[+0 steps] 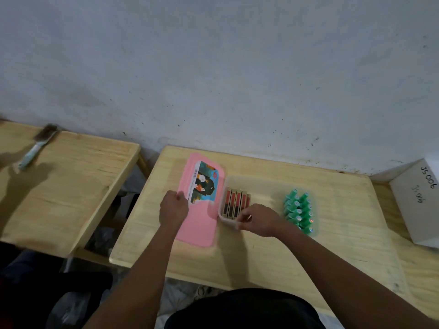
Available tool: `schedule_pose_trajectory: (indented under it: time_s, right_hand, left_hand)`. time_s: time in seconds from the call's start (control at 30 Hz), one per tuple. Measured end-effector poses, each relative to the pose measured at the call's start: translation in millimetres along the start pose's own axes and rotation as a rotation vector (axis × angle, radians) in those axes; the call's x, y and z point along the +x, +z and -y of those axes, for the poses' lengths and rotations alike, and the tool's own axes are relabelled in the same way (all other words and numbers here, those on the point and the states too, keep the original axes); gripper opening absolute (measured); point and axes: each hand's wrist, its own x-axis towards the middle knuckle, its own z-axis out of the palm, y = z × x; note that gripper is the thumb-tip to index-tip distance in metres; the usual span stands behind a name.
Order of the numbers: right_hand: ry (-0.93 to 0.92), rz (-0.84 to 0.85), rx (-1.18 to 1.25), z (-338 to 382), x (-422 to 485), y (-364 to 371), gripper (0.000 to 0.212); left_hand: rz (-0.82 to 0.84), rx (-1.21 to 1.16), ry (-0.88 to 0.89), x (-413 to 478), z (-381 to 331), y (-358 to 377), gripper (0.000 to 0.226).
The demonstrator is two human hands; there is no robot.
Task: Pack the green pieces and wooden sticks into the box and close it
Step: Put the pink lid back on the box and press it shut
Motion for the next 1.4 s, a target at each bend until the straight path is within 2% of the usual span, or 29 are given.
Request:
schedule_pose_trajectory:
  time_s: [0.07, 0.13, 0.23, 0.33, 0.4, 0.5, 0.57, 0.63, 0.7, 0.8, 0.87, 0.97, 1.03, 1.13, 1.2, 1.3, 1.4]
  right_hand:
    - [-0.018, -0.013, 0.104, 0.5, 1.8, -4.4, 0.016]
    - [0.012, -0.112, 0.326, 6.5, 1.6, -11.8, 0.017]
    - [0.064, -0.3, 0.651, 20.9, 2.6, -24.9, 0.019]
    - [0.128, -0.277, 1.053, 34.5, 2.7, -35.2, 0.024]
    - [0.093, -0.229, 1.258, 40.0, 0.5, -40.5, 0.029]
    - [0.006, -0.333, 1.489, 39.4, -6.2, -48.9, 0.022]
    - [0.01, -0.422, 1.548, 29.3, -12.3, -55.6, 0.027]
    - [0.016, -0.422, 1.494, 12.2, -23.3, -62.7, 0.033]
    - [0.032, -0.343, 1.358, -8.8, -40.2, -70.5, 0.037]
    - [0.055, -0.183, 1.155, -40.6, -68.7, -81.4, 0.036]
    - [0.09, -0.163, 1.083, -55.2, -83.8, -86.9, 0.036]
    - [0.149, -0.256, 1.094, -70.7, -93.2, -89.5, 0.038]
    - [0.226, -0.408, 1.093, -80.8, -89.7, -85.6, 0.048]
    - [0.39, -0.701, 0.904, -90.1, -78.6, -76.6, 0.056]
    - [0.443, -0.798, 0.791, -93.2, -69.1, -70.3, 0.061]
    - [0.445, -0.798, 0.634, -97.7, -53.7, -61.6, 0.062]
    - [0.473, -0.757, 0.544, -101.5, -41.4, -55.4, 0.062]
  left_hand:
    - [-0.088, -0.025, 0.127, 1.2, -17.9, -10.8, 0.029]
    - [-0.213, -0.078, 0.233, 2.2, -35.1, -21.4, 0.028]
    - [-0.317, -0.318, 0.298, 1.1, -63.7, -37.1, 0.028]
    - [-0.234, -0.615, 0.21, -6.5, -90.9, -39.0, 0.027]
    - [-0.127, -0.763, 0.126, -18.3, -102.1, -30.2, 0.024]
    - [0.075, -0.878, 0.024, -34.3, -101.3, -5.8, 0.023]
    - [0.2, -0.983, -0.053, -39.6, -95.4, 8.4, 0.021]
    - [0.293, -1.045, -0.123, -44.3, -93.4, 15.2, 0.024]
    - [0.345, -1.099, -0.146, -45.7, -91.9, 19.4, 0.028]
    - [0.319, -1.113, -0.131, -38.4, -87.8, 21.5, 0.029]
    - [0.264, -1.042, -0.165, -31.1, -82.2, 23.3, 0.027]
    - [0.264, -0.924, -0.192, -27.5, -75.8, 29.2, 0.023]
    - [0.309, -0.801, -0.172, -30.8, -73.3, 35.2, 0.021]
    - [0.347, -0.59, -0.122, -40.9, -69.3, 45.0, 0.016]
    - [0.312, -0.409, -0.05, -45.3, -62.5, 51.0, 0.016]
    - [0.237, -0.102, 0.05, -48.7, -50.6, 55.8, 0.024]
    - [0.268, -0.037, 0.062, -51.4, -42.5, 57.8, 0.024]
